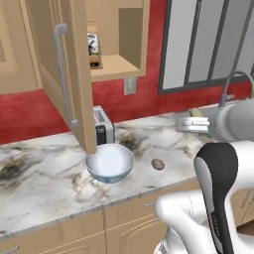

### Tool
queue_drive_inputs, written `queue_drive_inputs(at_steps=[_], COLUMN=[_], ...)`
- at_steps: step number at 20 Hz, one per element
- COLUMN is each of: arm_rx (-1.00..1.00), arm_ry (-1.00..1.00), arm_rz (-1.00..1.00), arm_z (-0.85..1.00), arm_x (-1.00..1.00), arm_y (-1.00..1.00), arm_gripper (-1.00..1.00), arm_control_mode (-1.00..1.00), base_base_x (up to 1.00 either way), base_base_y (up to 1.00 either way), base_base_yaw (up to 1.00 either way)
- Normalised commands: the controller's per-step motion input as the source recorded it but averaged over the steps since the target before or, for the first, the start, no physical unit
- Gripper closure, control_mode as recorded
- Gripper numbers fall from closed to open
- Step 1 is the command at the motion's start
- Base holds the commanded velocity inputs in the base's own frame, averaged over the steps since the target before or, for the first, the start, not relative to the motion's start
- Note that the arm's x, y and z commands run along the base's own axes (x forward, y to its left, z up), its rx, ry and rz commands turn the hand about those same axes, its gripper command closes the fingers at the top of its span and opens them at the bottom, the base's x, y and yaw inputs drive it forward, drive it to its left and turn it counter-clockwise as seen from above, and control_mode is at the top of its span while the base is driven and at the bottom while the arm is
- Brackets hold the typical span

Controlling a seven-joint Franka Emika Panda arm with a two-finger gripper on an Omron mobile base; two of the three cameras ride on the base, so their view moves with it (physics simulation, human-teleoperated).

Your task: Pick the egg and butter from the fridge and place them by the bowl for mixing.

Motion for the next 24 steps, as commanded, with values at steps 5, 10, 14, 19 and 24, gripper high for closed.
queue_drive_inputs(at_steps=[5, 10, 14, 19, 24], arm_rx=[0.00, 0.00, -0.01, -0.14, -0.19], arm_ry=[0.00, 0.24, 0.42, 0.37, 0.18], arm_rz=[0.00, 0.24, 0.18, 0.02, 0.00], arm_z=[0.00, -0.22, -0.26, -0.30, -0.66], arm_x=[0.00, 0.18, 0.26, 0.49, 0.37], arm_y=[0.00, -0.11, -0.19, 0.04, 0.11], arm_gripper=[1.00, 1.00, 1.00, 1.00, 1.00], arm_control_mode=[1.00, -1.00, -1.00, -1.00, -1.00], base_base_x=[0.00, 0.00, 0.00, 0.00, 0.00], base_base_y=[-0.40, -0.03, 0.00, 0.00, 0.00], base_base_yaw=[0.38, 0.07, 0.00, 0.00, 0.00])
